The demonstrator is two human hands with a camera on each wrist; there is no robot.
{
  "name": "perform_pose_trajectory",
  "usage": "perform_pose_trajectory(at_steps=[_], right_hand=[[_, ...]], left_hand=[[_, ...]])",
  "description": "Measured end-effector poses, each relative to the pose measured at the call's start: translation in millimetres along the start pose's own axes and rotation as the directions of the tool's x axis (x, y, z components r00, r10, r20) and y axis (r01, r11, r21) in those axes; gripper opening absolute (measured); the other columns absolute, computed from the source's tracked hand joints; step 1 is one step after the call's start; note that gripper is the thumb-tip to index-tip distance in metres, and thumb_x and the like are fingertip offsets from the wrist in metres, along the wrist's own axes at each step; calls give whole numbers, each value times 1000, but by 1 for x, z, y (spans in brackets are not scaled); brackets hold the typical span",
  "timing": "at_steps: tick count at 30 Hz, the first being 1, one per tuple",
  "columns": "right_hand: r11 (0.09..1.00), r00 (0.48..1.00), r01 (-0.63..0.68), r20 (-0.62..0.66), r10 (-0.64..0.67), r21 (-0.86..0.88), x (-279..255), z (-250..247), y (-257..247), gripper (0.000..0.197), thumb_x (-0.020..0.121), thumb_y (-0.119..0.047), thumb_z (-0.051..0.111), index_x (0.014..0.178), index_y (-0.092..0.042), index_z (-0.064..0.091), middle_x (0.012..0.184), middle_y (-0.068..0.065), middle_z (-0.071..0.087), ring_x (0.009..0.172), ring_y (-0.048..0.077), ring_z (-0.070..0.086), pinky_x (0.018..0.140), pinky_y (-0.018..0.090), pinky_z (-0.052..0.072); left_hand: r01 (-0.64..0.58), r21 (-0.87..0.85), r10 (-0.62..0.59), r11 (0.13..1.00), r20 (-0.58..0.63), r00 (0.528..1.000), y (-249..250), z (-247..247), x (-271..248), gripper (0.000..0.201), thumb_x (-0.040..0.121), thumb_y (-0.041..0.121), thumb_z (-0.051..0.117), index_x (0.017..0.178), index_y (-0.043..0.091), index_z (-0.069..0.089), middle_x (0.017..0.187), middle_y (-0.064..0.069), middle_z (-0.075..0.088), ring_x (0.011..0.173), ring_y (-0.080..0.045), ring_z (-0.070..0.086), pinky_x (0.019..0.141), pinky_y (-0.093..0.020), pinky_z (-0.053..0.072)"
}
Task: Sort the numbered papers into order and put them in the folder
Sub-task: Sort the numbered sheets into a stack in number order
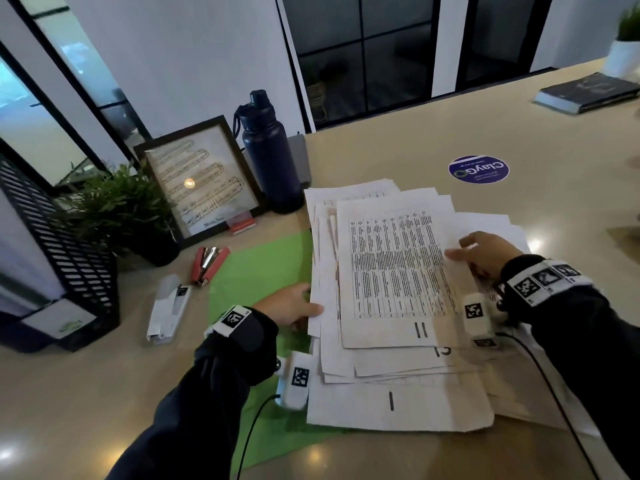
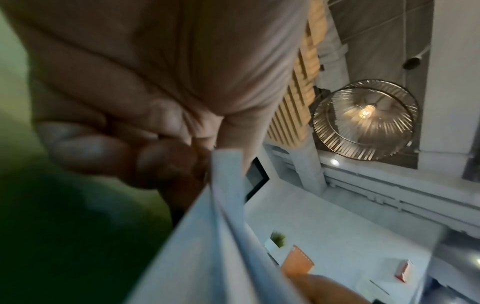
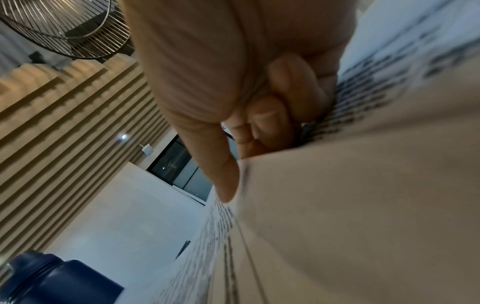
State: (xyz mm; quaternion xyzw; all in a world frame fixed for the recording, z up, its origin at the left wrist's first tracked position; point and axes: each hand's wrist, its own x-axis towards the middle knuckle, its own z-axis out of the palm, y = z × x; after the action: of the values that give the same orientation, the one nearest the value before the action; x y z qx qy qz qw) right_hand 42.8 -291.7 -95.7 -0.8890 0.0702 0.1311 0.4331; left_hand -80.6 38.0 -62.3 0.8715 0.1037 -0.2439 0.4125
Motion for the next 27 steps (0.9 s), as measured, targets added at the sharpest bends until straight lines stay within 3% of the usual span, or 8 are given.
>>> perform_pose_trajectory(at_steps=[2,4,10,14,17,21,23,27], right_hand=[[995,999,14,43,-10,-96,-5,0,-5,24,84,-20,69,70,-11,52,60,3,48,53,16,41,50,24,31],[996,998,14,65,-8,-94,-9,-2,-6,31,85,-14,65,61,-10,47,57,5,47,50,17,40,50,25,31],[992,1000,-7,15,6,123,-12,-3,7,21,85,-18,63,70,-9,53,81,18,62,74,29,59,79,43,51],[965,990,13,-142,26,263,-21,-2,4,28,89,-17,57,63,-16,45,72,9,55,63,22,51,69,35,44],[989,992,1,-128,18,145,-24,1,-6,24,91,-15,53,67,-15,48,74,6,57,68,22,53,66,29,44],[993,995,-96,-4,97,73,-14,0,-10,25,92,-22,52,68,-21,47,83,5,57,91,24,55,92,38,48],[958,983,-181,23,181,220,-8,-2,-8,18,90,-24,56,73,-17,54,87,7,57,93,24,55,92,39,48],[743,962,-253,83,259,619,-6,2,-3,8,86,-11,53,80,-5,53,77,15,47,65,28,49,66,39,40]], left_hand=[[-79,33,77,996,45,996,2,4,-4,46,90,17,60,133,22,46,126,1,61,114,-18,58,105,-41,41],[-151,34,150,988,15,989,5,5,-3,47,90,12,58,134,24,46,131,4,58,119,-15,55,107,-40,39],[-311,62,317,949,-215,924,10,0,-3,44,93,6,48,134,24,47,120,2,64,107,-17,62,95,-34,46],[-154,141,202,978,-448,871,-3,-16,0,30,94,10,49,124,11,52,111,-11,66,96,-25,62,77,-28,42],[-2,247,93,969,-354,931,-17,-35,0,24,92,8,52,116,9,56,100,-11,64,86,-24,58,72,-27,41],[31,210,19,977,-234,972,-28,-51,-10,5,92,6,54,95,6,57,68,-5,56,48,-12,55,51,-23,42],[50,214,-10,976,-186,983,-32,-50,-20,7,92,7,54,85,7,55,62,-4,52,36,-5,51,43,-18,40],[76,413,-92,907,18,996,-43,-35,-37,22,93,14,55,70,13,53,59,1,58,43,-5,52,46,-17,42]])
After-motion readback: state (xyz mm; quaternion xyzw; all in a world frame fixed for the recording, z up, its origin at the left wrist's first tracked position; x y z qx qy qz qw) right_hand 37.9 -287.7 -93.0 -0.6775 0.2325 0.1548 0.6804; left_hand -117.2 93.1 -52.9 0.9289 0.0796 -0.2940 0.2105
